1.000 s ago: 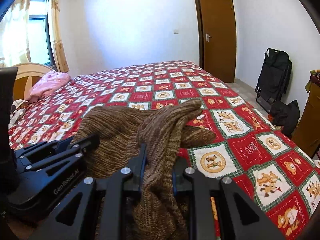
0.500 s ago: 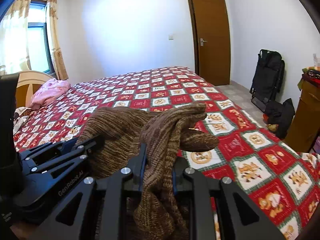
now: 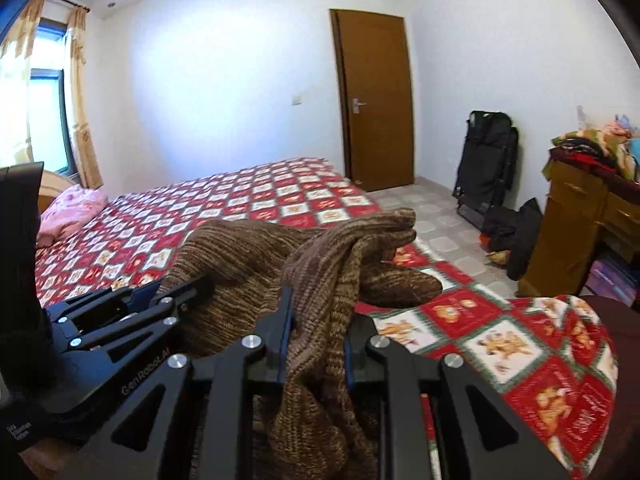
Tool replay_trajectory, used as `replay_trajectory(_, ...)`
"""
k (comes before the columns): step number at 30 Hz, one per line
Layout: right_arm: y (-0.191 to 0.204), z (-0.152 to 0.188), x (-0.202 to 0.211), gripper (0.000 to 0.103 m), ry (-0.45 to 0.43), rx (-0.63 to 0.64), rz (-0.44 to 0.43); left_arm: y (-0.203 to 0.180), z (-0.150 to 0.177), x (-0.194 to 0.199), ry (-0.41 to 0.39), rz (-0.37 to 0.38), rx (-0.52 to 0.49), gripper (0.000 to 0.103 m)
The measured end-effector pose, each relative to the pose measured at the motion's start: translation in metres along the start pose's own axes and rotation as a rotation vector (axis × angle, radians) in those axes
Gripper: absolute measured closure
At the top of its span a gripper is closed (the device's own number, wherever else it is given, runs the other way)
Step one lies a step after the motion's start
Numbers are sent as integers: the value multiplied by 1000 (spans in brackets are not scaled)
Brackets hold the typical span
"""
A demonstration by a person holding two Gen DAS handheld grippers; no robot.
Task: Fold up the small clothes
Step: 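Lift the folded sweater with both grippers and carry it toward the round table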
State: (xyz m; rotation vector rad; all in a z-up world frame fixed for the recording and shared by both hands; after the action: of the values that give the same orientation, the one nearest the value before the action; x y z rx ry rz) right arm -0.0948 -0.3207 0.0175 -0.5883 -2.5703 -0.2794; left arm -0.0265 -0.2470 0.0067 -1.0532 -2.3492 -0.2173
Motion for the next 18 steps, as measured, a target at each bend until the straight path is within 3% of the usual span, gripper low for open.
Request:
replay_trajectory(11, -67, 2, 18, 81, -16, -87, 125, -78, -11, -26, 20, 96, -100, 82)
replay_trajectory(18, -107, 11, 7, 81, 9, -135, 188, -111, -8, -59, 44, 118, -111, 82)
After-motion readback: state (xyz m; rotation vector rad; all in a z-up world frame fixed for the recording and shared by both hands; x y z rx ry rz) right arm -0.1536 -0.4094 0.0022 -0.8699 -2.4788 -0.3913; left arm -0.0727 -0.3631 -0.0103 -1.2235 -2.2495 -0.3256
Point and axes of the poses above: each gripper's, at about its wrist camera, not at the fingertips, and x roughly against the way its jaws point, y to its left, z to its underside, the point moved 7 cm from there along -x, roughly the way its jaws point, and after that the axes turned 2 degrees about y, right-handed, at the moved point
